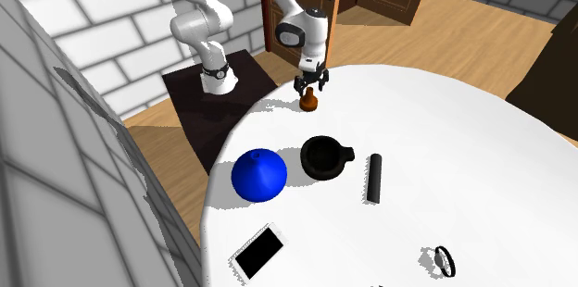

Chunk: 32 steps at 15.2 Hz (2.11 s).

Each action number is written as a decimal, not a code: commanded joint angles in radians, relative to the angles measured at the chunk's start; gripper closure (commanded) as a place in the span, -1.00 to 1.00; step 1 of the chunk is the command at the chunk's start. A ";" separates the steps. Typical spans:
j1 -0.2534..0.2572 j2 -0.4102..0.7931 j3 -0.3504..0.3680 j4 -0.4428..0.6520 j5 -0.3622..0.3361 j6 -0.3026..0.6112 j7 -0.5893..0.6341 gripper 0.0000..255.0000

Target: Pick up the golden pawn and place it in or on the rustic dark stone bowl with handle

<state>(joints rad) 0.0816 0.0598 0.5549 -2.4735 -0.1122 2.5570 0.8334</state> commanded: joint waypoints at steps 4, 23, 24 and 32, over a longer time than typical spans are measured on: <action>0.000 0.007 -0.001 0.001 -0.007 0.005 0.005 -1.00; -0.001 -0.088 0.008 0.020 0.087 -0.091 -0.065 1.00; 0.000 -0.100 0.008 0.024 0.098 -0.105 -0.073 1.00; 0.008 -0.189 -0.003 0.062 0.164 -0.221 -0.124 1.00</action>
<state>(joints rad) 0.0884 -0.1192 0.5531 -2.4185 0.0449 2.3528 0.7140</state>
